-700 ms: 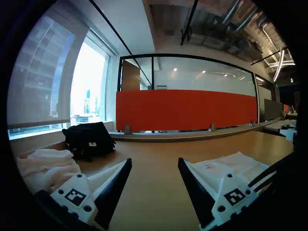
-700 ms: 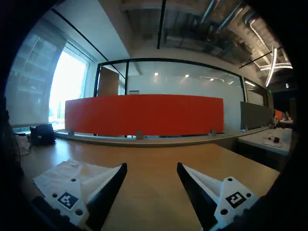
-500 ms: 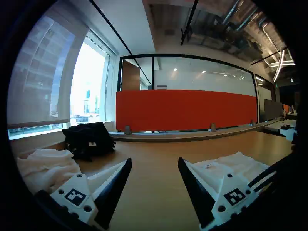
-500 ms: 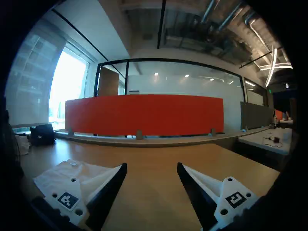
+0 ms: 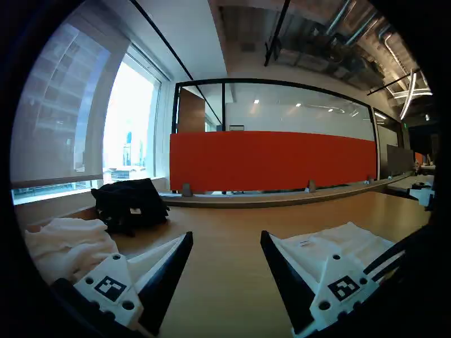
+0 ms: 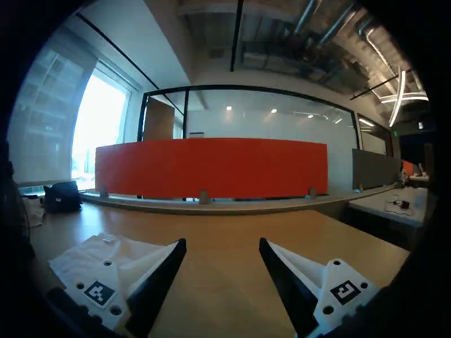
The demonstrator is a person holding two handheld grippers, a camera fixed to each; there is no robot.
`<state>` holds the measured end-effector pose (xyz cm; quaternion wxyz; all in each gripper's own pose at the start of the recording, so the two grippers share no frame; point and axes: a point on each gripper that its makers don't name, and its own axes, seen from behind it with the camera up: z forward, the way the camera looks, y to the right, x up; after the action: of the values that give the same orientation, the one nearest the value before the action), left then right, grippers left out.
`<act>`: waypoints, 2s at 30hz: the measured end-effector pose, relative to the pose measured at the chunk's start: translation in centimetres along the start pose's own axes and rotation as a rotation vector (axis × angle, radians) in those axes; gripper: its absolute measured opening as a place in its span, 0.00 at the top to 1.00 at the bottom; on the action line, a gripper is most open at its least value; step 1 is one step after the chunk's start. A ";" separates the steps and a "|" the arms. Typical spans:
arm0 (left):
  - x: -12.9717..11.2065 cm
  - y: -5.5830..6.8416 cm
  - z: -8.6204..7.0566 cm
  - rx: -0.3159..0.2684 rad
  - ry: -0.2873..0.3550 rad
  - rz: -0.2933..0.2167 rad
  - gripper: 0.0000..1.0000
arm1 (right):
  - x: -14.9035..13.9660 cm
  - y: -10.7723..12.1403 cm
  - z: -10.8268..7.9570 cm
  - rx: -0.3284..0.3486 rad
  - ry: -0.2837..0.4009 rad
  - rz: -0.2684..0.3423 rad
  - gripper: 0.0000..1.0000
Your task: Fold towel
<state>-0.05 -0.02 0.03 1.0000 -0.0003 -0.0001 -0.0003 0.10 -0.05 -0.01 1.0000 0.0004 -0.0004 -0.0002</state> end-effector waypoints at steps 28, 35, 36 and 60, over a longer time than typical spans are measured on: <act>10.2 1.8 -0.9 -0.067 -0.020 -0.021 0.12 | 11.0 -0.7 -1.2 -0.032 -0.002 0.000 0.00; 14.2 2.4 -1.6 -0.081 -0.045 0.012 0.12 | 15.1 -1.2 -1.9 -0.030 -0.008 -0.025 0.00; 14.5 2.4 -1.7 -0.080 -0.049 0.010 0.11 | 15.5 -1.2 -2.0 -0.028 -0.009 -0.027 0.00; 14.1 5.9 -2.8 -0.306 -0.277 0.075 0.12 | 16.4 -7.7 -2.8 0.263 -0.181 -0.128 0.00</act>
<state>14.08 5.89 -2.79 0.9781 -0.1521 -0.1376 0.0368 16.55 -7.74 -2.86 0.9851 0.1313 -0.0903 -0.0639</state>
